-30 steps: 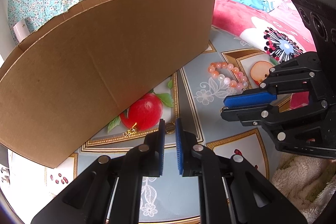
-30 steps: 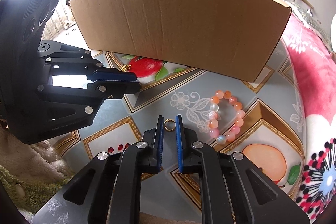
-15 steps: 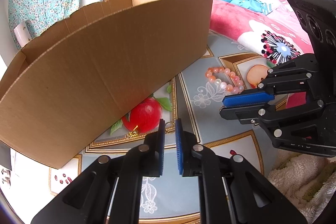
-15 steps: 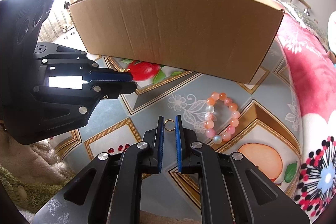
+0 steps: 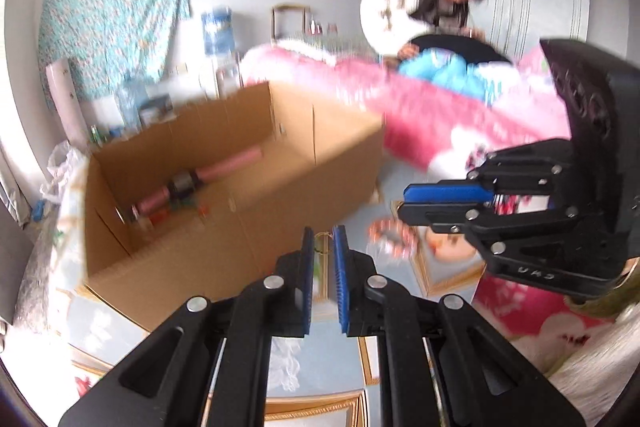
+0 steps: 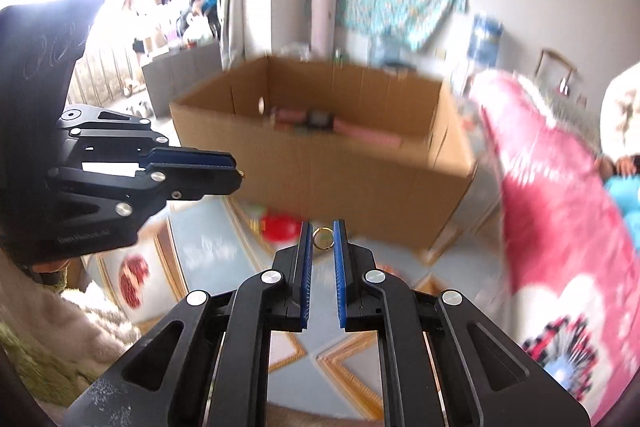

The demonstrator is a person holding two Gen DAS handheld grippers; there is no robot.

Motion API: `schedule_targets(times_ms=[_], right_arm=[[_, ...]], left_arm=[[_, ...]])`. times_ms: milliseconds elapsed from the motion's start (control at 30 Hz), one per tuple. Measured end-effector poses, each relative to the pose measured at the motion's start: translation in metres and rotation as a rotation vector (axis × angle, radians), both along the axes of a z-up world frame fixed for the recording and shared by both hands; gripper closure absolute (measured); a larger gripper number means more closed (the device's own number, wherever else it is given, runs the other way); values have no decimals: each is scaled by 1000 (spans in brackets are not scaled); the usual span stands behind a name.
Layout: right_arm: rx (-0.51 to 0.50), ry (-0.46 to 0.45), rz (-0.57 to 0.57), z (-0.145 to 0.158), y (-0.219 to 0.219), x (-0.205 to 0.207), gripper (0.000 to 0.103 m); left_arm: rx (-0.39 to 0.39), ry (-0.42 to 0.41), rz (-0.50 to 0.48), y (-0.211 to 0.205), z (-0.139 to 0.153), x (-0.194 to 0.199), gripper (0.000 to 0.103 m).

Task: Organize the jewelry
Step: 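Carry the gold ring into the box and open the right gripper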

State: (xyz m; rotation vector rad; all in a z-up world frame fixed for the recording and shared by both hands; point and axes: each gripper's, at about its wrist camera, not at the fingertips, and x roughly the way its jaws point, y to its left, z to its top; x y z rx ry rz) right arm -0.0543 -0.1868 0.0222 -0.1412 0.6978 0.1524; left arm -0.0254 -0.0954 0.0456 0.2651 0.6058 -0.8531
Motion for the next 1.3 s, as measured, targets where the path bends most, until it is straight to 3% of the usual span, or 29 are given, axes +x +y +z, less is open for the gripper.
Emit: schedule_targets(times_ms=[167, 267, 467, 733, 933, 1100, 1300], right_arm=[[47, -104, 32, 34, 1, 17, 95], [100, -130, 45, 38, -4, 37, 95], [183, -58, 78, 30, 0, 88, 95], [257, 80, 82, 8, -1, 126, 90], [282, 55, 52, 18, -16, 118, 86], [286, 20, 7, 26, -34, 113, 85], [287, -25, -40, 34, -45, 101, 73]], left_arm=[[-32, -101, 56, 7, 26, 13, 94], [-29, -101, 94, 5, 27, 33, 94], [-13, -11, 152, 7, 14, 80, 94], [21, 184, 149, 6, -20, 125, 94], [3, 240, 186, 15, -27, 135, 93], [-17, 220, 209, 25, -20, 134, 93], [-58, 168, 227, 41, -4, 122, 93]])
